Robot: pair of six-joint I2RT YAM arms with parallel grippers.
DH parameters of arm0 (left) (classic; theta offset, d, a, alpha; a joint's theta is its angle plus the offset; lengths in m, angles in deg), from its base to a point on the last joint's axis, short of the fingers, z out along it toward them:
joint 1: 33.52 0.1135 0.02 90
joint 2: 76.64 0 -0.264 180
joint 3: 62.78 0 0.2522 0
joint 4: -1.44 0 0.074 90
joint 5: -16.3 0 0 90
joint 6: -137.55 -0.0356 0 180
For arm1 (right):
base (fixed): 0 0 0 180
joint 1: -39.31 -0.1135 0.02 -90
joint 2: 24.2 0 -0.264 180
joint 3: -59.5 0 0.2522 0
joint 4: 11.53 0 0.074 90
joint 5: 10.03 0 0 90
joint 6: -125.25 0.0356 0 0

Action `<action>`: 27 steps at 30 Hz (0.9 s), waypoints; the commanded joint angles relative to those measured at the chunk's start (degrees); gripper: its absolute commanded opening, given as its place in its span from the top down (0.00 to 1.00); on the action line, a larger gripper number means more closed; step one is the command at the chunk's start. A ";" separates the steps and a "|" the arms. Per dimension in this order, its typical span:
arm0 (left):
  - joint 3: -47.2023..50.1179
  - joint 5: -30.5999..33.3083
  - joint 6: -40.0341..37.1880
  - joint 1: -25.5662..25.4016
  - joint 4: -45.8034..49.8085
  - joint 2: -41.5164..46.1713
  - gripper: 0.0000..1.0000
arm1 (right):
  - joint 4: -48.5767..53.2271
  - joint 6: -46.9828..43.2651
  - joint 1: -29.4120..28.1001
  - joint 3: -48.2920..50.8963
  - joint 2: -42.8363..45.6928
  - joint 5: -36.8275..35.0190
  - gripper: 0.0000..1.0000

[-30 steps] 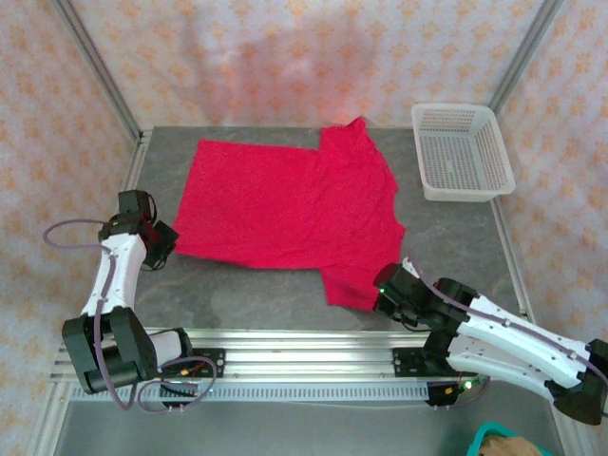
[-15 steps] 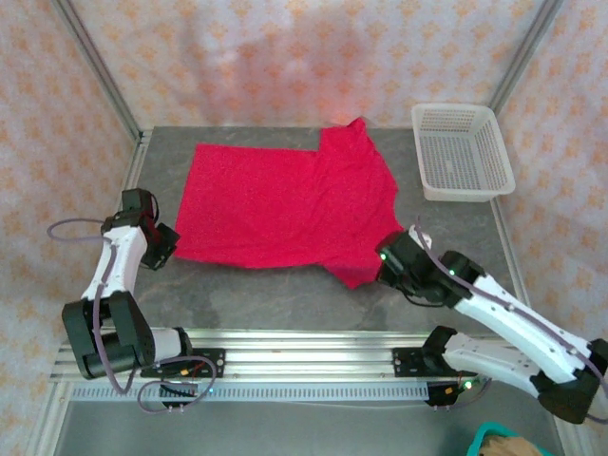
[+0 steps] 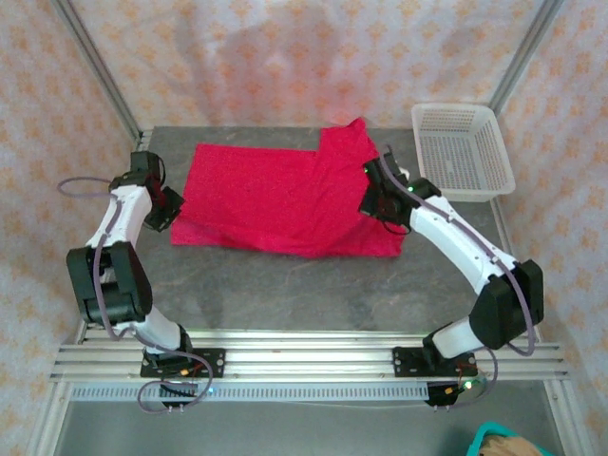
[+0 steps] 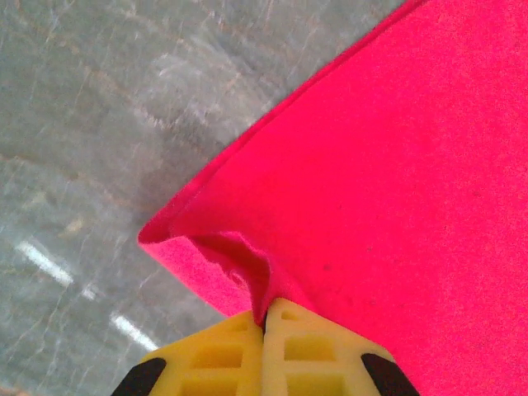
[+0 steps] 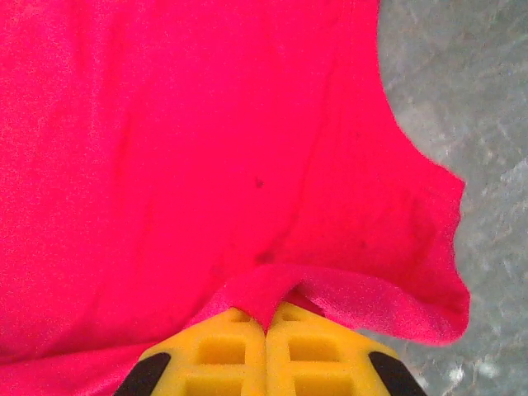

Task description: Fold the inside-out t-shirt

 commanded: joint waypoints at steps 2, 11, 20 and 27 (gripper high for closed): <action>-5.85 3.22 -0.48 0.12 1.52 -4.79 1.00 | -0.82 -4.27 2.77 -4.98 -3.37 0.65 1.00; -11.87 2.32 -0.21 0.00 1.72 -13.72 1.00 | 0.29 -6.14 4.95 -13.10 -13.32 2.09 1.00; -16.01 2.83 -0.21 -0.09 2.29 -19.52 1.00 | 1.96 -6.94 6.59 -20.07 -20.90 2.40 1.00; -18.02 3.04 -0.12 -0.09 2.40 -21.18 1.00 | 2.85 -7.71 7.88 -23.59 -24.22 2.25 1.00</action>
